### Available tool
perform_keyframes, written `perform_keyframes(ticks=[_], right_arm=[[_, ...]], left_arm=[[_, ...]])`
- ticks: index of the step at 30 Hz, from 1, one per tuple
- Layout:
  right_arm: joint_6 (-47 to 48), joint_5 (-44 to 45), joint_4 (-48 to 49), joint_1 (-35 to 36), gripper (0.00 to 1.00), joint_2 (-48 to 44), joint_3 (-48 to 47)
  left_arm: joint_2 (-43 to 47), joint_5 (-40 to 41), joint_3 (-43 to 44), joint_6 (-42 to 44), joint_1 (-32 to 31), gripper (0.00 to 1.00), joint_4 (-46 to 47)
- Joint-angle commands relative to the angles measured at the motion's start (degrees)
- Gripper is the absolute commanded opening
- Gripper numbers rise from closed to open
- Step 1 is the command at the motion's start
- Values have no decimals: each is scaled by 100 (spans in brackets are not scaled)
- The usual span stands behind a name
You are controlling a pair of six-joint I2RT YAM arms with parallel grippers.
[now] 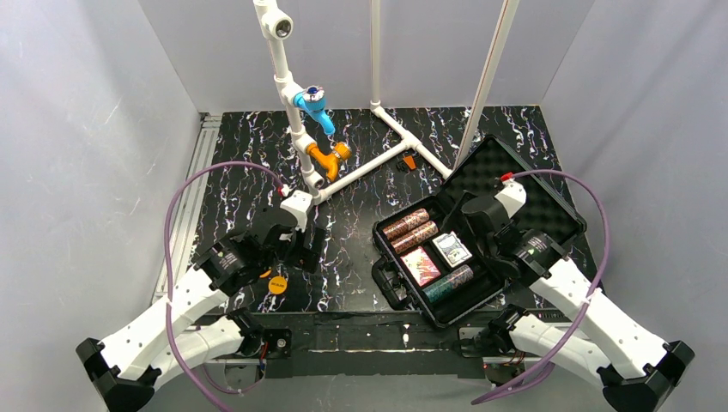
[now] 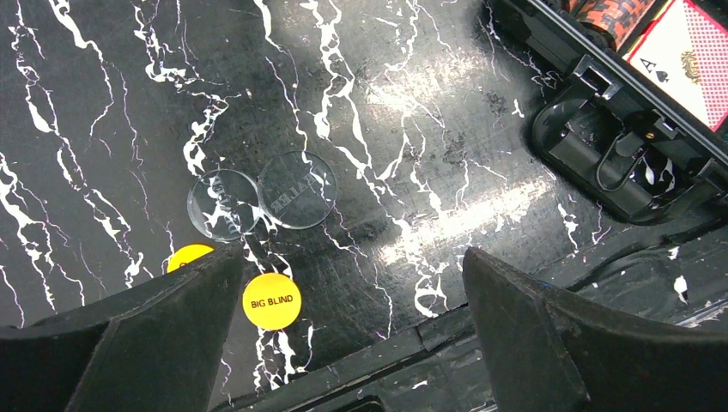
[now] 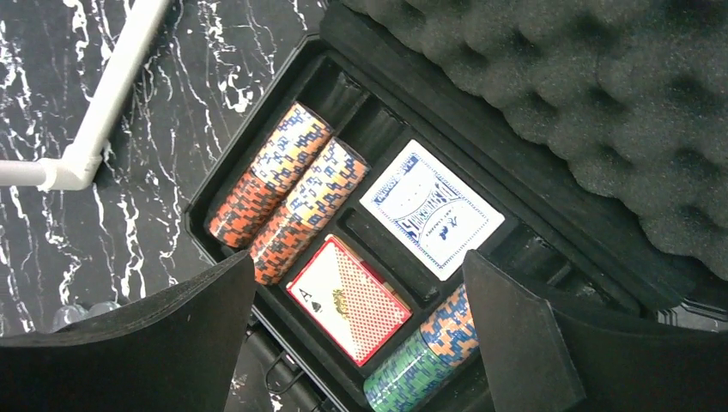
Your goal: Pack up texas hold em set
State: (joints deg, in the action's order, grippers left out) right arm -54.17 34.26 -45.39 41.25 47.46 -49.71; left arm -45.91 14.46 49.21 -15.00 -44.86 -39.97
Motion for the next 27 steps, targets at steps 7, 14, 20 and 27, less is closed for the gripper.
perform_keyframes(ticks=[7, 14, 20, 27], right_arm=[[1665, -1190, 2181, 14, 98, -1500, 810], [1787, -1105, 1562, 14, 98, -1164, 683], [1850, -1160, 1044, 14, 98, -399, 358], [1499, -1325, 1230, 14, 98, -376, 646]], left_arm=[[-130, 335, 106, -20, -20, 99, -161], [-242, 390, 124, -44, -20, 99, -178], [-264, 484, 128, -105, -14, 99, -216], [-247, 675, 134, -529, -13, 99, -382]])
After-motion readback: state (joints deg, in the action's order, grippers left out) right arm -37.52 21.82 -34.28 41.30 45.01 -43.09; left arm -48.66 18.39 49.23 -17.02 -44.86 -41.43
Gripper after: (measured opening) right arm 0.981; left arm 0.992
